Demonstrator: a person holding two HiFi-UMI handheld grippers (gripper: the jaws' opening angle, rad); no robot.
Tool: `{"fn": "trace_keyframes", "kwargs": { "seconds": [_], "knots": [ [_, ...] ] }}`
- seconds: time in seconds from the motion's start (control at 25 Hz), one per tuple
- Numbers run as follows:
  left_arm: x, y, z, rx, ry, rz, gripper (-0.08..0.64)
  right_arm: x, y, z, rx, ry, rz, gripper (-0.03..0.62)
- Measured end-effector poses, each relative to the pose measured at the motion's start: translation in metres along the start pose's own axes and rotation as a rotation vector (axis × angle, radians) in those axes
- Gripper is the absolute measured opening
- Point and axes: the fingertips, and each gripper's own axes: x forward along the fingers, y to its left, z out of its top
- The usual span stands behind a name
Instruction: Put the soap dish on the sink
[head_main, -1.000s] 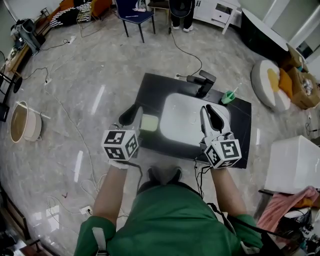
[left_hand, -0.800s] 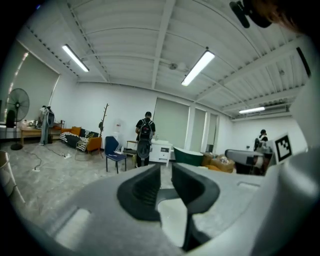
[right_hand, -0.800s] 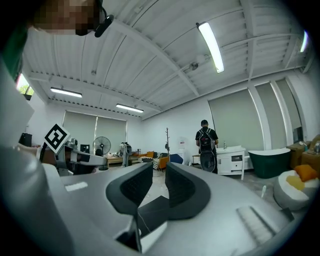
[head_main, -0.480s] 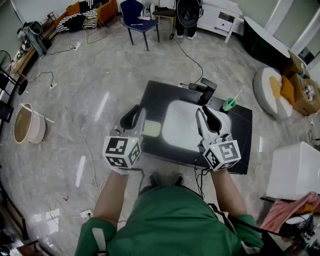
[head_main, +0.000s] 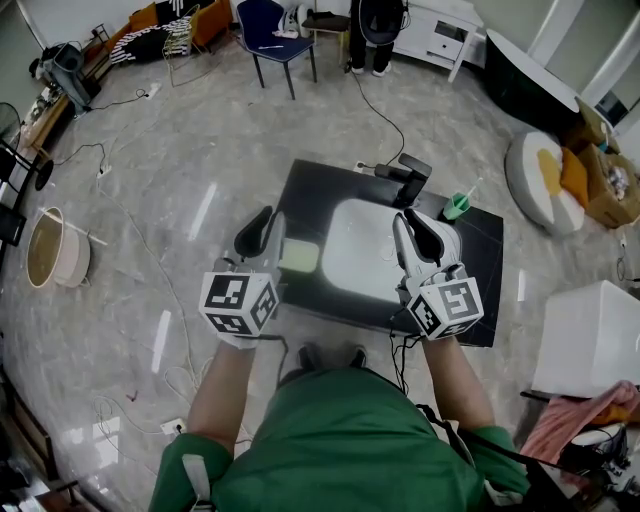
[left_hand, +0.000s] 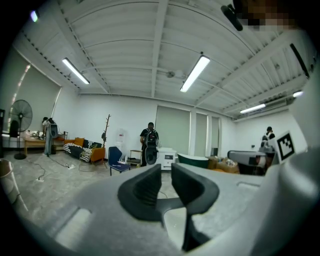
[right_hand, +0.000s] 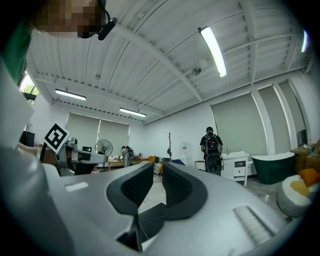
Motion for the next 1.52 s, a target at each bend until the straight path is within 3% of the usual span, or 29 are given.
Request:
{"fn": "trace_keyframes", "kwargs": {
  "seconds": [0.76, 1.52],
  "knots": [
    [-0.003, 0.0, -0.01, 0.059, 0.026, 0.037, 0.061, 0.001, 0.004, -0.004, -0.002, 0.018, 0.026, 0.057],
    [-0.001, -0.007, -0.014, 0.063, 0.04, 0.045, 0.06, -0.005, -0.001, -0.003, 0.011, 0.007, 0.029, 0.057]
  ]
}}
